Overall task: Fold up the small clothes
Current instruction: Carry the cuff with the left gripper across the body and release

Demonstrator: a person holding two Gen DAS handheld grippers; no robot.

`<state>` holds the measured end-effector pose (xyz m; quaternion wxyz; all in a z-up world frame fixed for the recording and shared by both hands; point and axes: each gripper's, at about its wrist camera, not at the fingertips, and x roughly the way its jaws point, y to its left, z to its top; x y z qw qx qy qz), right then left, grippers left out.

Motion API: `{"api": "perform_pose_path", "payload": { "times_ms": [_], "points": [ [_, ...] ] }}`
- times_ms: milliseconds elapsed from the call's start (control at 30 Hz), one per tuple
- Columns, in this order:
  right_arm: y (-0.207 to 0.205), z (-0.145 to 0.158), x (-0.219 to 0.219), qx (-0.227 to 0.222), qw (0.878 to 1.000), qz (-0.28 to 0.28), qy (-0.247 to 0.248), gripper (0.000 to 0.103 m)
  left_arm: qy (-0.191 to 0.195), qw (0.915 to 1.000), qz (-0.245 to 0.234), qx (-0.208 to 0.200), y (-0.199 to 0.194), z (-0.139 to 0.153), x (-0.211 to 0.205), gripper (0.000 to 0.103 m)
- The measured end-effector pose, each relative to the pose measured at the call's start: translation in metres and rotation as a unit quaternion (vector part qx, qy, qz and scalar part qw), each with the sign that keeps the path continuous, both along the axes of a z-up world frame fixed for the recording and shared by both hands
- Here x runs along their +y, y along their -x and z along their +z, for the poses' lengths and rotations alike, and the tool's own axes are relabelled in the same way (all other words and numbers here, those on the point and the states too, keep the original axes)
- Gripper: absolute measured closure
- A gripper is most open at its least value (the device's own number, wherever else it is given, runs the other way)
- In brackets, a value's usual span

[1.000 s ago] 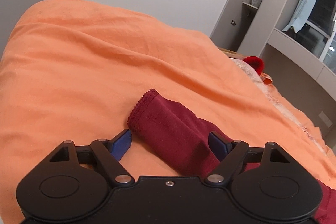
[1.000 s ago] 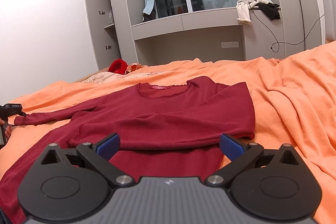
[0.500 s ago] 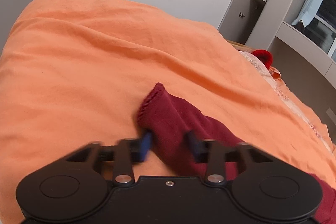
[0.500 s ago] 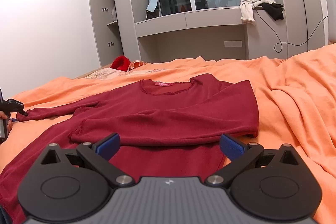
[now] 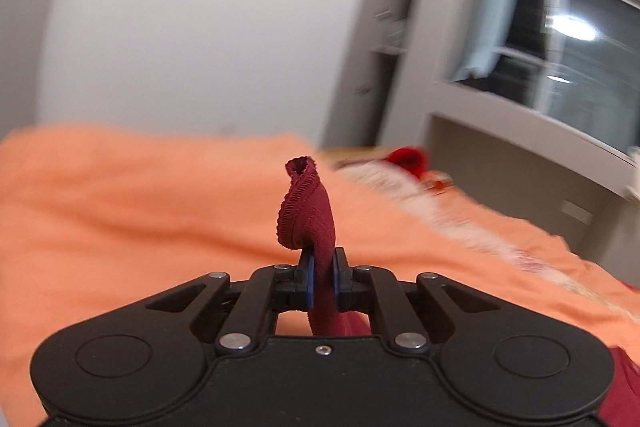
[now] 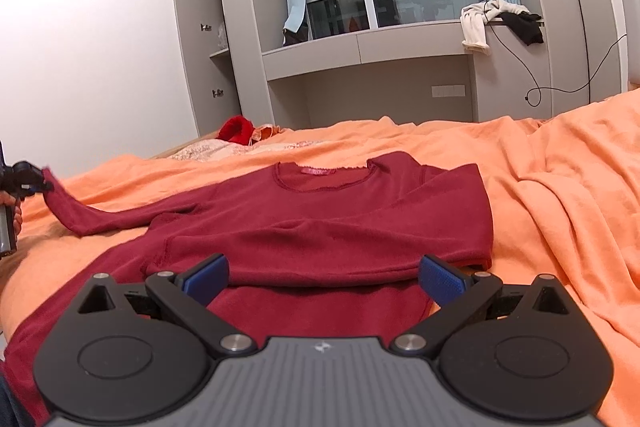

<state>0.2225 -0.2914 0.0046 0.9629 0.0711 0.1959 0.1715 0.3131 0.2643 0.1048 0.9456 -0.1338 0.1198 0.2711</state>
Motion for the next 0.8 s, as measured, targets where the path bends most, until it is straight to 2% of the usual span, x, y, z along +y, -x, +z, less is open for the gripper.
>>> {"api": "perform_pose_path", "payload": {
  "times_ms": [167, 267, 400, 600, 700, 800],
  "points": [
    [0.006, 0.014, 0.0, -0.017, 1.0, -0.002, -0.02, 0.0, -0.072, 0.9935, -0.082, -0.031, -0.002, 0.039, -0.061, 0.095],
    [0.011, 0.022, 0.0, -0.034, 0.999, -0.002, -0.023, 0.0, -0.11, 0.9832, -0.137, -0.049, -0.001, 0.057, -0.104, 0.095],
    [0.017, 0.027, -0.005, -0.051, 0.998, -0.017, -0.022, 0.0, -0.144, 0.9644, -0.212, -0.063, 0.003, 0.066, -0.17, 0.095],
    [0.02, 0.032, -0.03, -0.059, 0.995, -0.061, -0.044, 0.0, -0.154, 0.9338, -0.312, -0.085, 0.001, 0.055, -0.26, 0.095],
    [0.02, 0.033, -0.045, -0.059, 0.993, -0.081, -0.056, 0.0, -0.149, 0.9224, -0.349, -0.071, -0.001, 0.041, -0.297, 0.094],
    [0.02, 0.031, -0.056, -0.056, 0.992, -0.093, -0.061, 0.0, -0.138, 0.911, -0.386, -0.043, 0.002, 0.014, -0.328, 0.094]
  ]
}}
